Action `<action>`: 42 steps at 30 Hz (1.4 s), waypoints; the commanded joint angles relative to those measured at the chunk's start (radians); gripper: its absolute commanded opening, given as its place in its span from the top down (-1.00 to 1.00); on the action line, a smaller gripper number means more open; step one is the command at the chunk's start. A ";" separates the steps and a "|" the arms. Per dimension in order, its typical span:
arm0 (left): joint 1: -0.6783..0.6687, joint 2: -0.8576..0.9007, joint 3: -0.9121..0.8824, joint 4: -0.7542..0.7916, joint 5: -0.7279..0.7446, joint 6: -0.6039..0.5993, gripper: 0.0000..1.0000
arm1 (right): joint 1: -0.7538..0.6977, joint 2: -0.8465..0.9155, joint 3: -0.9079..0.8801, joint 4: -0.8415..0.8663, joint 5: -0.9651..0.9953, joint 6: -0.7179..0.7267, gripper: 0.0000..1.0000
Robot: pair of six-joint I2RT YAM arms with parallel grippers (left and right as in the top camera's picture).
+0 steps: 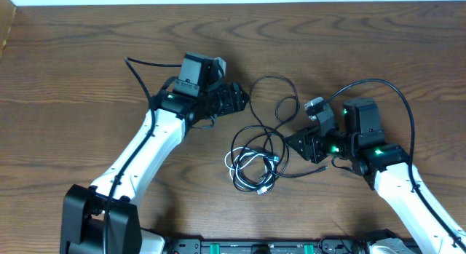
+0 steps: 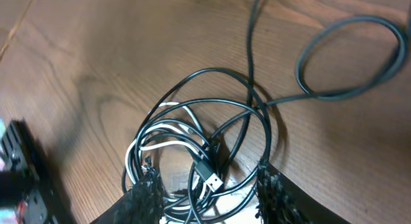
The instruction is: Untangle cables
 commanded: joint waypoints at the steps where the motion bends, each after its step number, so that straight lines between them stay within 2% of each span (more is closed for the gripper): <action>1: 0.058 -0.004 -0.006 -0.002 0.012 0.017 -0.40 | 0.021 -0.007 0.005 -0.019 0.025 0.240 0.10; 4: 0.111 -0.004 -0.006 -0.018 0.012 0.017 -0.40 | 0.085 -0.002 0.005 -0.043 -0.009 0.363 0.04; 6: 0.145 -0.004 -0.006 -0.044 0.012 0.029 -0.42 | 0.151 -0.002 0.005 -0.071 -0.007 0.467 -0.08; 12: 0.206 -0.016 -0.006 -0.114 0.012 0.059 -0.43 | 0.284 0.026 -0.002 -0.084 0.139 0.714 -0.11; 16: 0.239 -0.060 -0.006 -0.143 0.011 0.085 -0.44 | 0.386 0.099 -0.003 -0.011 0.275 0.729 -0.10; 20: 0.264 -0.168 -0.006 -0.169 -0.004 0.119 -0.45 | 0.475 0.259 -0.003 0.147 0.351 0.754 -0.11; 23: 0.265 -0.282 -0.006 -0.241 -0.130 0.122 -0.45 | 0.480 0.397 -0.002 0.246 0.342 0.819 -0.09; 24: 0.265 -0.310 -0.006 -0.267 -0.167 0.122 -0.45 | 0.477 0.422 -0.002 0.279 0.330 0.818 -0.04; 26: 0.265 -0.384 -0.006 -0.337 -0.261 0.122 -0.45 | 0.469 0.454 -0.002 0.369 0.301 0.769 0.30; 30: 0.265 -0.468 -0.006 -0.423 -0.315 0.122 -0.42 | 0.452 0.441 0.009 0.457 0.307 0.652 0.93; 31: 0.265 -0.484 -0.006 -0.436 -0.318 0.122 -0.40 | 0.446 0.434 0.012 0.468 0.313 0.618 0.97; 34: 0.265 -0.513 -0.006 -0.457 -0.317 0.121 -0.15 | 0.420 0.400 0.029 0.470 0.297 0.525 0.98; 38: 0.264 -0.515 -0.008 -0.475 -0.243 0.121 0.10 | 0.365 0.299 0.053 0.470 0.168 0.412 0.98; 42: 0.264 -0.504 -0.009 -0.470 -0.138 0.121 0.12 | 0.320 0.182 0.055 0.461 0.069 0.338 0.97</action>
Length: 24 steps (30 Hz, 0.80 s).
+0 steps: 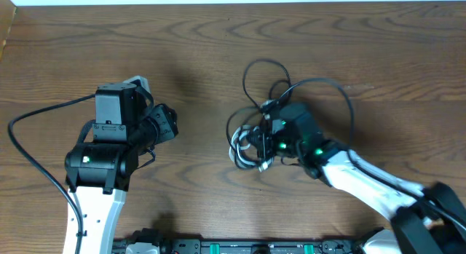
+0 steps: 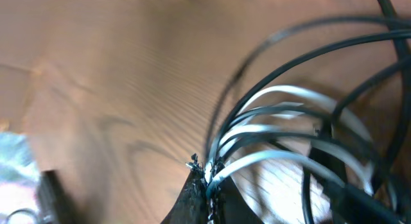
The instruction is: Untangle cables
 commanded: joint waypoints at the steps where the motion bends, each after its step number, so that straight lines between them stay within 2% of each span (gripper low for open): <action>1: 0.002 0.012 -0.008 0.001 0.114 0.011 0.12 | -0.040 -0.122 0.029 -0.010 -0.107 -0.110 0.97; 7: 0.002 0.019 -0.008 0.001 0.119 0.010 0.12 | -0.073 -0.215 0.029 -0.080 -0.100 -0.177 0.98; 11: -0.003 0.026 -0.010 0.022 0.241 0.011 0.12 | -0.088 -0.222 0.029 -0.075 -0.107 -0.176 0.98; 21: -0.159 0.175 -0.048 0.085 0.247 0.006 0.11 | -0.141 -0.222 0.030 -0.039 -0.108 -0.097 0.98; 24: -0.213 0.232 -0.048 0.124 0.247 -0.037 0.12 | -0.169 -0.222 0.030 0.008 -0.156 -0.063 0.98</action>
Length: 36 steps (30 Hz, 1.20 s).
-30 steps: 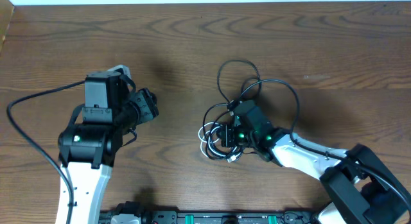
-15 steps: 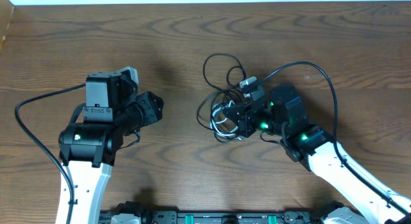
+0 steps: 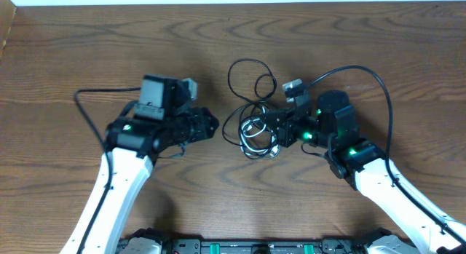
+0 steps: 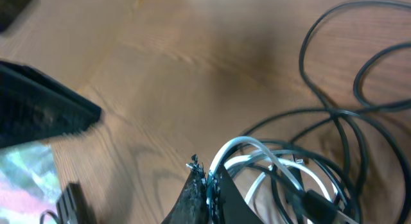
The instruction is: Untangle cables
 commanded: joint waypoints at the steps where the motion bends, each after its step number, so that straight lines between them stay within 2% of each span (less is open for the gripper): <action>1: -0.066 0.064 0.000 0.047 0.013 -0.045 0.12 | -0.032 -0.020 0.018 0.051 -0.080 0.044 0.98; 6: -0.158 0.198 0.000 0.182 0.013 -0.124 0.12 | -0.039 -0.025 0.018 0.080 -0.124 0.044 0.98; 12: -0.233 0.388 0.000 0.326 0.013 -0.276 0.12 | -0.043 -0.102 0.018 0.079 -0.133 0.044 0.97; 15: -0.252 0.454 0.000 0.346 -0.011 -0.281 0.13 | -0.059 -0.163 0.018 0.080 -0.132 0.040 0.97; 18: -0.261 0.504 0.000 0.346 -0.087 -0.282 0.39 | -0.100 -0.243 0.018 0.080 -0.130 0.040 0.97; 20: -0.261 0.533 0.000 0.346 -0.138 -0.282 0.63 | -0.146 -0.303 0.018 0.080 -0.129 0.031 0.97; 21: -0.261 0.540 0.000 0.347 -0.154 -0.282 0.82 | -0.172 -0.327 0.018 0.079 -0.129 0.028 0.97; 26: -0.261 0.542 0.000 0.346 -0.277 -0.297 0.85 | -0.298 -0.387 0.018 0.068 -0.128 0.013 0.97; 29: -0.261 0.542 0.000 0.354 -0.283 -0.297 0.85 | -0.359 -0.385 0.018 0.002 -0.093 0.005 0.97; 31: -0.261 0.539 0.000 0.362 -0.266 -0.296 0.85 | -0.367 -0.374 0.018 -0.107 -0.057 0.002 0.88; 32: -0.261 0.536 0.001 0.367 -0.238 -0.297 0.85 | -0.362 -0.362 0.018 -0.172 -0.047 0.002 0.74; 33: -0.260 0.531 0.002 0.383 -0.183 -0.296 0.85 | -0.356 -0.346 0.018 -0.235 -0.047 0.003 0.60; 36: -0.254 0.518 0.002 0.438 -0.045 -0.296 0.85 | -0.330 -0.302 0.018 -0.362 -0.047 0.003 0.42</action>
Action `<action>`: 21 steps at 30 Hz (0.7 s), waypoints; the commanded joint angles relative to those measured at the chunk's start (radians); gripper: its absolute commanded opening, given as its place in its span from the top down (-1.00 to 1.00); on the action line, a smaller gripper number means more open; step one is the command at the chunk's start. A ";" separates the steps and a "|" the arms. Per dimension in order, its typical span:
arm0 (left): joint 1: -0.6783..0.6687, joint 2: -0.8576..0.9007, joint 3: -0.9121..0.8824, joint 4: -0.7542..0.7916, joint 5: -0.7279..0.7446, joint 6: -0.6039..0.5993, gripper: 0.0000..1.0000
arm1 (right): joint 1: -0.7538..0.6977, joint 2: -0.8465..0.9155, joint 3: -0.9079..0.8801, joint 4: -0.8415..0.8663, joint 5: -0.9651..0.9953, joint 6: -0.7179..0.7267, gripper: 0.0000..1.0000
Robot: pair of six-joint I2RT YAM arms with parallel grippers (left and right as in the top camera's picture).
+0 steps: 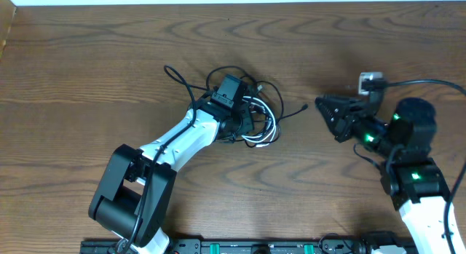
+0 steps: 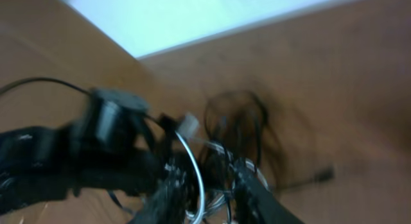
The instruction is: Untangle cables
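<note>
A tangle of black and white cables (image 1: pixel 262 127) lies at the table's middle. My left gripper (image 1: pixel 244 123) sits right on its left part; the fingers are hidden among the cables. A loose black cable end (image 1: pixel 301 108) points right. My right gripper (image 1: pixel 321 106) hangs to the right, apart from the tangle. The right wrist view is blurred: the right gripper (image 2: pixel 209 190) is open with nothing held, and the tangle (image 2: pixel 241 128) and the left arm (image 2: pixel 58 153) lie beyond it.
The wooden table (image 1: pixel 87 57) ends at a white strip along the far edge. The left arm's own black lead (image 1: pixel 180 79) loops beside the tangle. A rail with connectors (image 1: pixel 247 247) runs along the near edge.
My right gripper, then shut on a white cable in the tangle, is now open and farther right, off the tangle. My left gripper, then left of the tangle, is now on it.
First my right gripper was open over the tangle, the left one at its upper left. Then the right was shut on cables while the left arm stood far left. The tangle then lay farther back. Now the right has let go and the left is on it.
</note>
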 commanded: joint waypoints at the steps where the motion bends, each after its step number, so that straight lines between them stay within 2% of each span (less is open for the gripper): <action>1: 0.010 -0.018 0.002 0.064 0.190 -0.005 0.85 | 0.038 0.059 0.006 -0.097 0.014 -0.010 0.34; 3: 0.019 -0.023 0.002 0.101 0.255 -0.005 0.85 | 0.075 0.118 0.006 -0.148 -0.017 -0.010 0.27; 8: 0.020 -0.023 0.002 0.104 0.256 -0.005 0.85 | 0.159 0.222 0.006 -0.148 -0.010 0.073 0.04; 16: 0.020 -0.025 0.002 0.108 0.286 0.022 0.87 | 0.239 0.358 0.006 -0.014 0.101 0.143 0.03; 17: 0.020 -0.025 0.002 0.108 0.304 0.037 0.85 | 0.239 0.365 0.006 0.007 0.106 0.153 0.06; 21: 0.020 -0.025 0.002 0.108 0.404 0.114 0.85 | 0.240 0.375 0.006 0.021 0.285 0.204 0.79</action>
